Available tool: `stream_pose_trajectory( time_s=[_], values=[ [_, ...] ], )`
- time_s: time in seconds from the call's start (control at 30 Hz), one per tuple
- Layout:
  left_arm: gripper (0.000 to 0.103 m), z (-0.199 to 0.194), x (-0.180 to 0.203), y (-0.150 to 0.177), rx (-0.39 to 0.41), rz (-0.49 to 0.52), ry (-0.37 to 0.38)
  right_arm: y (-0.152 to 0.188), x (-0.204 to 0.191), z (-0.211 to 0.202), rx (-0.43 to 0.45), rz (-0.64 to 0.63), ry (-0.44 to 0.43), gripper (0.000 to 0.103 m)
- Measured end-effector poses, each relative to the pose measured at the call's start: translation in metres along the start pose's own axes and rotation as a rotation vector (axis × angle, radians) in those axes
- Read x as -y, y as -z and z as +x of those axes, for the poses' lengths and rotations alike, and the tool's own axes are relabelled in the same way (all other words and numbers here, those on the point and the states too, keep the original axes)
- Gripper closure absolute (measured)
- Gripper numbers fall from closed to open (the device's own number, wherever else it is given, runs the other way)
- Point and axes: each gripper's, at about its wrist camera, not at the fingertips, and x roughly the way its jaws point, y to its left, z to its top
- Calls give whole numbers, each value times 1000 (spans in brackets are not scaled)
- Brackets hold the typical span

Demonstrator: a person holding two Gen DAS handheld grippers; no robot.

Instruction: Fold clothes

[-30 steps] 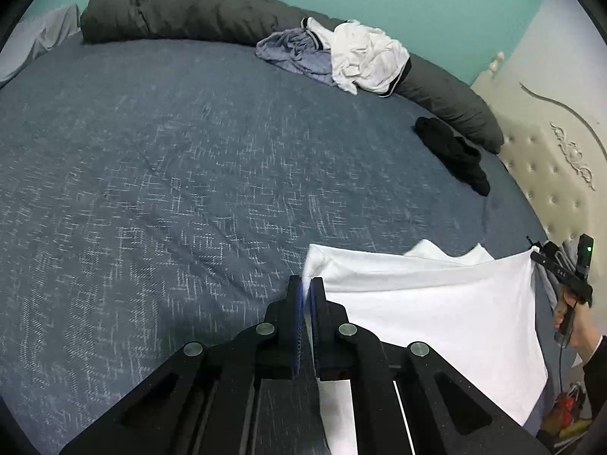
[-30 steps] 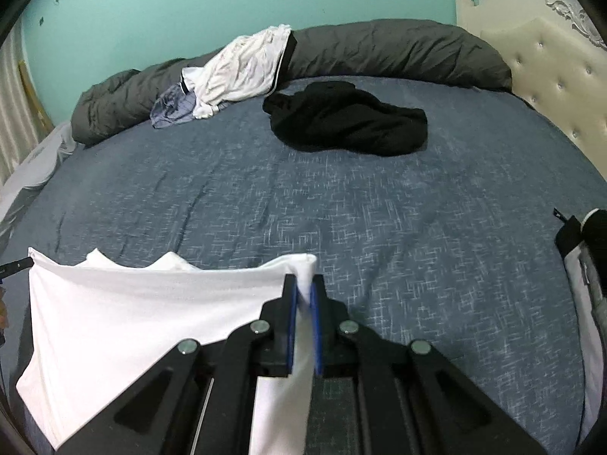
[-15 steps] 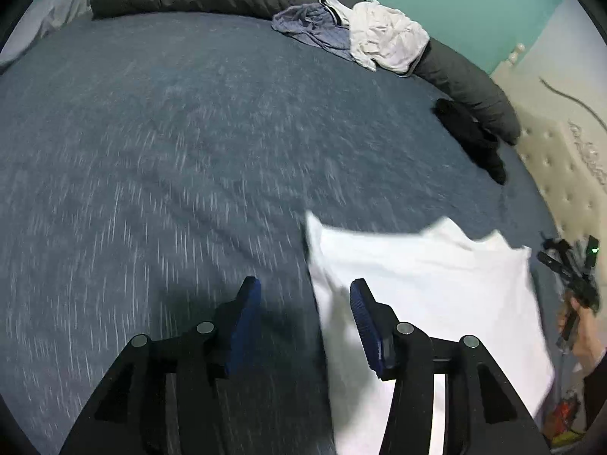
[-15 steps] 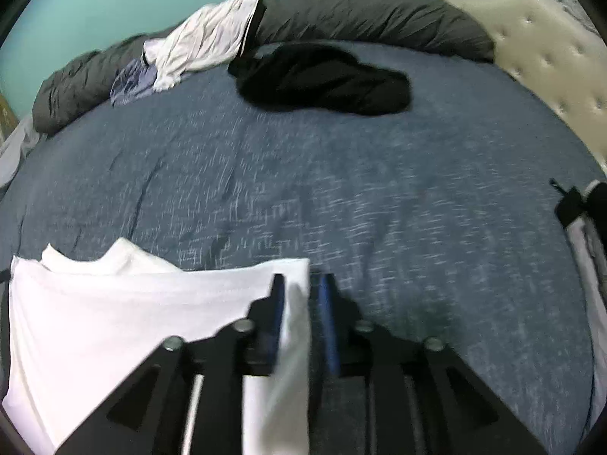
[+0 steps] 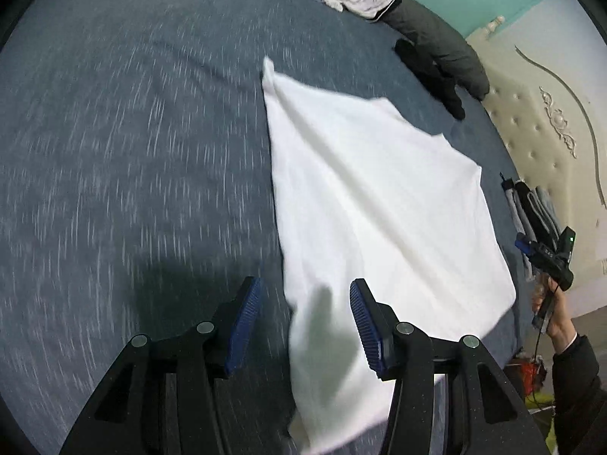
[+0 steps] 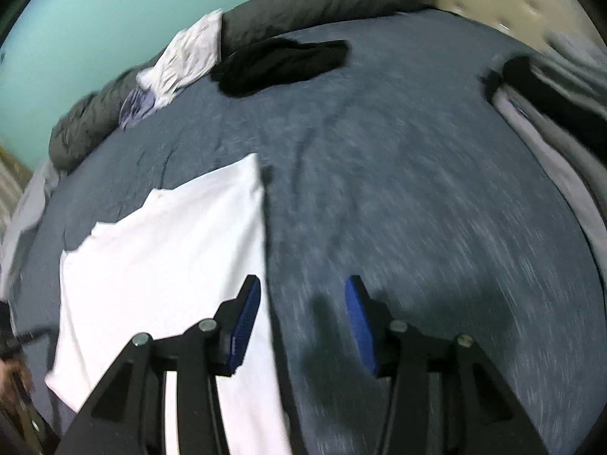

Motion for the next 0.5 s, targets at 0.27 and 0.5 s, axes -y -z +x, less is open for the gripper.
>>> stream_pose_trajectory(
  time_s=[0.27,0.5],
  values=[
    [72,-2,15,36,-61,36,-55,40,11,-34,-33,-12,-8,56],
    [99,-14,18,59,-40,48,-67,53,23,-51,-30,50,-30,56]
  ],
)
